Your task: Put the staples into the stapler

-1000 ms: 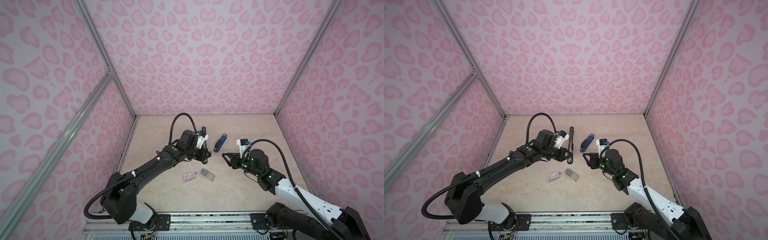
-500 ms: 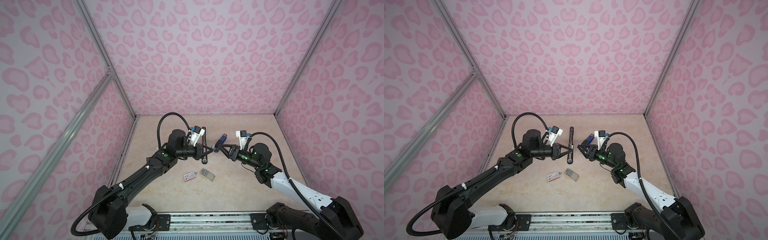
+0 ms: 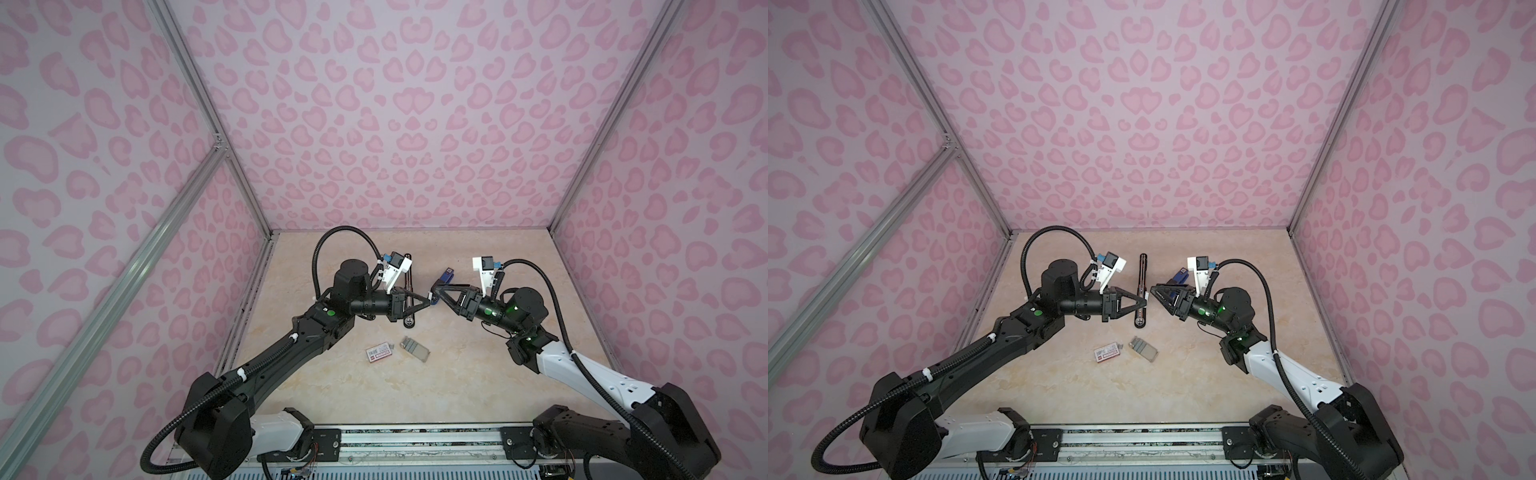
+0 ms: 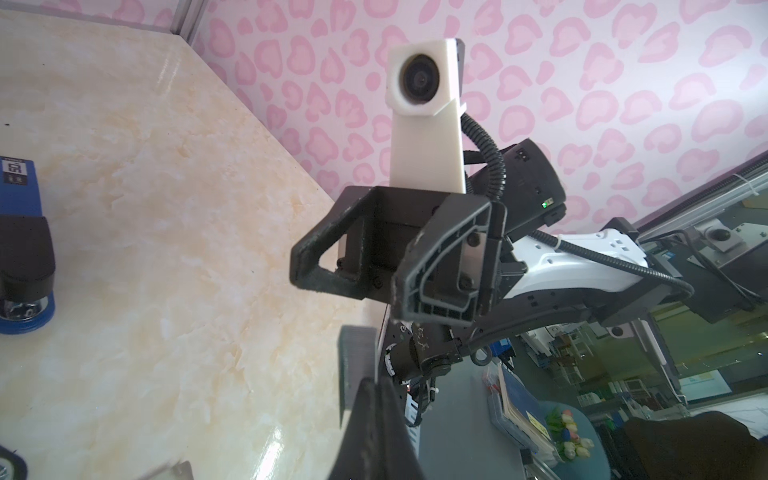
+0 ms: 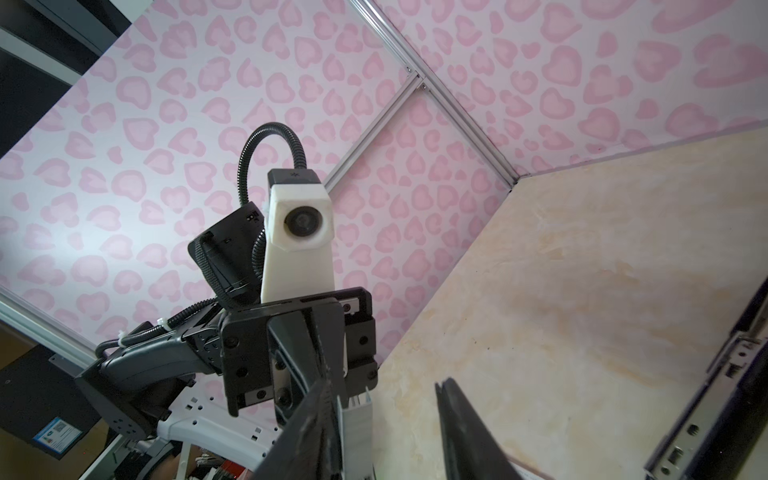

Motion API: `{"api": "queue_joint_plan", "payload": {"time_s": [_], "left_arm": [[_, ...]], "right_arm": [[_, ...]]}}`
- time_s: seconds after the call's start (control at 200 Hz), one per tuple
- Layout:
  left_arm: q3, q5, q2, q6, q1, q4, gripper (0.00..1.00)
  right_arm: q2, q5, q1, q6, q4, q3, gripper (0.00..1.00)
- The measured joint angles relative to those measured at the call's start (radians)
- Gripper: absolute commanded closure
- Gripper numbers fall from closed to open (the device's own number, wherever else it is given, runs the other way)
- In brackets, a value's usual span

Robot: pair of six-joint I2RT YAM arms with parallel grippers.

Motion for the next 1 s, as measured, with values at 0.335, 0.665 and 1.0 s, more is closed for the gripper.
{"api": "queue_joint_plan", "payload": {"time_s": [0.335,0.665,1.0], "left_arm": [[-0.017,0.048,0.000,-0.040,0.000,0.065,0.97],[-0.034,0.084,-0.003,-0.072,0.000,0.120,0.97],[-0.040,0.110,-0.008,-0.106,0.000,0.163,0.97]], "right_arm": [[0.029,-0.067,0.009,0.077,0.171,-0.014,0.55],[0.048,-0.097,0.016,0.120,0.253,-0.017,0.59],[0.064,-0.118,0.019,0.151,0.305,-0.022,0.61]]}}
